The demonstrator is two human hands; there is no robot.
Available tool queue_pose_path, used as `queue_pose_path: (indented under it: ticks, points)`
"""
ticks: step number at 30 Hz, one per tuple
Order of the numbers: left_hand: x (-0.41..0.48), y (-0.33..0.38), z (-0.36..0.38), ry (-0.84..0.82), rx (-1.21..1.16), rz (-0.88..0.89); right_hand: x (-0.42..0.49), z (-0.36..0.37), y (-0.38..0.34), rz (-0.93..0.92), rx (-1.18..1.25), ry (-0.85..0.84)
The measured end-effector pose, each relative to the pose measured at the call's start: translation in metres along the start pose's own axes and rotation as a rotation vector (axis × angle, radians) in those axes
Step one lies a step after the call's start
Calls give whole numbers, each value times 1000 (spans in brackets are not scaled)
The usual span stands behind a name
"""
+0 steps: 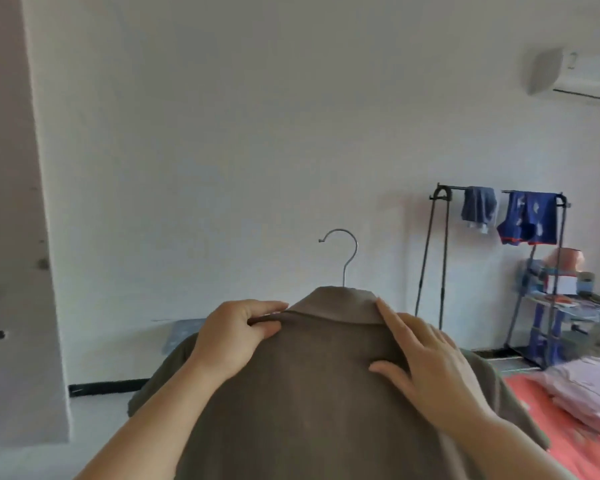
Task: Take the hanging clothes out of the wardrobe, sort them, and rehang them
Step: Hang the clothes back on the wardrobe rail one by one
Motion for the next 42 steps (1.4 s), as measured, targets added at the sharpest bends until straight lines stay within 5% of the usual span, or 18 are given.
queue_pose_path:
  ticks: [5, 12, 20, 42]
  points:
    - [-12, -44, -69, 142, 95, -128, 60, 49, -65, -240, 123, 58]
    - [-37, -106, -165, 272, 522, -159, 120, 118, -186, -411, 322, 54]
    - [-49, -219, -279, 342, 979, 29, 179, 204, -342, -497, 437, 41]
    - [45, -516, -553, 500, 1436, -1, 406, 436, -697, -774, 681, 54]
Point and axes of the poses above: each hand's wrist, its own x-axis towards the middle knuckle, its own z-axis out of the palm, y = z × x, the point moved 6 cm from there along x, towards the middle knuckle, and after that the axes turned 14 degrees about z, right-handed, at the moved point
